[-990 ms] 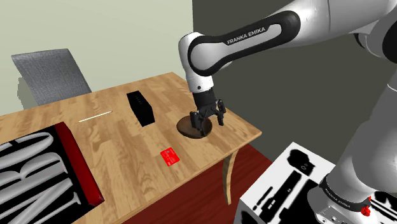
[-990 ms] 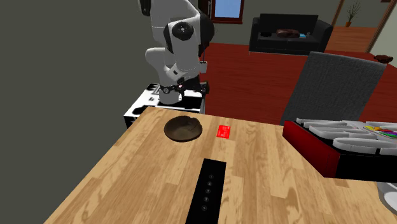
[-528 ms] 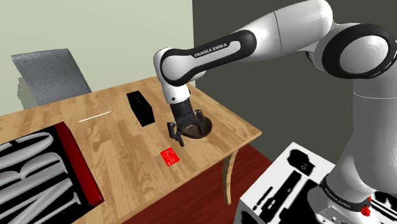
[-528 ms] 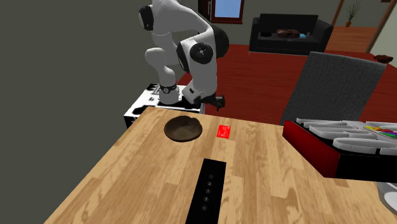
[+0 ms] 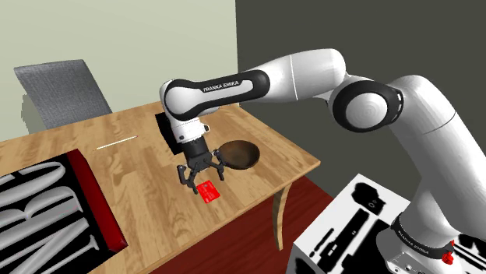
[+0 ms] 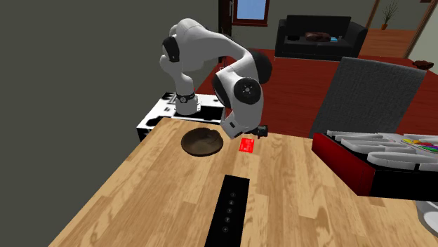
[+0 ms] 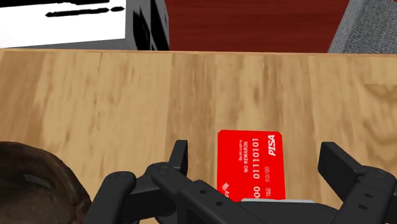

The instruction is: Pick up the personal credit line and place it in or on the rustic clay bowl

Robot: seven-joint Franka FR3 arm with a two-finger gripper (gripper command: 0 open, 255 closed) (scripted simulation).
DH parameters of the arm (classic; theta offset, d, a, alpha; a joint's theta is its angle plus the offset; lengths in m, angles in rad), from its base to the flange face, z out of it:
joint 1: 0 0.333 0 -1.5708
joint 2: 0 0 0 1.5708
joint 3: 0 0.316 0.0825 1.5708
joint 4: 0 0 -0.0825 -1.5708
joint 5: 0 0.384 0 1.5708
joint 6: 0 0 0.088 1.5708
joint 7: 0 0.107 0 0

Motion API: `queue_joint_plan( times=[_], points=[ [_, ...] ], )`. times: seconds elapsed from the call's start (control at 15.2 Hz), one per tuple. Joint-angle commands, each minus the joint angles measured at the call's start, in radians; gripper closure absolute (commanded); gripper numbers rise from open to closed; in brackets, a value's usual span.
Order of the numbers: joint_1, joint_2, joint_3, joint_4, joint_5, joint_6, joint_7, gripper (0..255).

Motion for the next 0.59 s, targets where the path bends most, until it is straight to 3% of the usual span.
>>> queue_joint_plan(
  times=[0.0, 0.33, 0.53],
  points=[
    [0.006, 0.012, 0.001, 0.002, 0.002, 0.009, 0.005, 0],
    [0.0, -0.027, 0.004, -0.124, 0.01, 0.096, -0.004, 0],
    [0.0, -0.03, 0.004, -0.137, 0.01, 0.105, -0.005, 0]
  ],
)
